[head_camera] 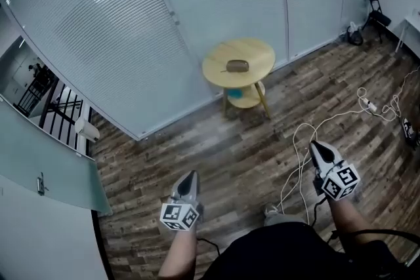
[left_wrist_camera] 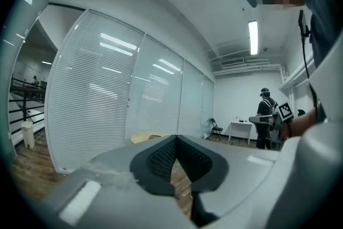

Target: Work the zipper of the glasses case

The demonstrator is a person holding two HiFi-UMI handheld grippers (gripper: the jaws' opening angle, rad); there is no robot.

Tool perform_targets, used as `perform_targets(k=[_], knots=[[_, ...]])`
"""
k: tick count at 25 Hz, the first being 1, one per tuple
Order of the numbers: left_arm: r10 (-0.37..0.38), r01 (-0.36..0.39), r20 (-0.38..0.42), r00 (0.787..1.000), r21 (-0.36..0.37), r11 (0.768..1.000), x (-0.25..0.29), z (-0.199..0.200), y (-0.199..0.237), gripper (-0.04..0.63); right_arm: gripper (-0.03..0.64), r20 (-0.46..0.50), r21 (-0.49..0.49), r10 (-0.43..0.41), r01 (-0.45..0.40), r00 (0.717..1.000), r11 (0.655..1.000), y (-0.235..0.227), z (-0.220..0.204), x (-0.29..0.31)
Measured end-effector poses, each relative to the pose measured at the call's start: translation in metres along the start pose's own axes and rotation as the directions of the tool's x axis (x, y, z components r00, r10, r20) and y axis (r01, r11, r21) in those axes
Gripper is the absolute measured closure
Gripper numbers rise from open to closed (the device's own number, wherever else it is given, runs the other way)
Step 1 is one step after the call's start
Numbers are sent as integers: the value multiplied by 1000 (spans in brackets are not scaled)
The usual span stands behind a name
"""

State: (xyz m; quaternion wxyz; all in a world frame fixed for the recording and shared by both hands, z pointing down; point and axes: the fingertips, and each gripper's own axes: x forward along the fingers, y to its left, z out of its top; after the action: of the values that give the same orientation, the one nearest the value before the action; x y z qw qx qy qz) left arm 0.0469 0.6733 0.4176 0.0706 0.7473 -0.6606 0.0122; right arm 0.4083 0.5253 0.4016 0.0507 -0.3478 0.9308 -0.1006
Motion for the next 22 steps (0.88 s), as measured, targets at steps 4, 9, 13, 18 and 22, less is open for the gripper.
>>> perform_targets(k=[4,9,13,18,22], knots=[[12,-12,-11,1000,0,1000,45,1,16,594,611,-17,42,18,-17,1000,999,-42,-11,46],[63,-62,-29,998,5,998,81,-7,42,594,611,-72,60,17,-13,997,998,-83,-43,98],[70,-72,-55,996,-21,997,110,-9,54,594,611,-82,104,-18,26,996,994,-103,-48,129],[29,-29,-42,999,2,1000,171,13,97,594,611,-107,91,-52,62,993,994,-128,-61,182],[-21,23,-63,998,36,999,234,28,151,594,611,-97,97,-86,95,992,991,-141,-53,240]])
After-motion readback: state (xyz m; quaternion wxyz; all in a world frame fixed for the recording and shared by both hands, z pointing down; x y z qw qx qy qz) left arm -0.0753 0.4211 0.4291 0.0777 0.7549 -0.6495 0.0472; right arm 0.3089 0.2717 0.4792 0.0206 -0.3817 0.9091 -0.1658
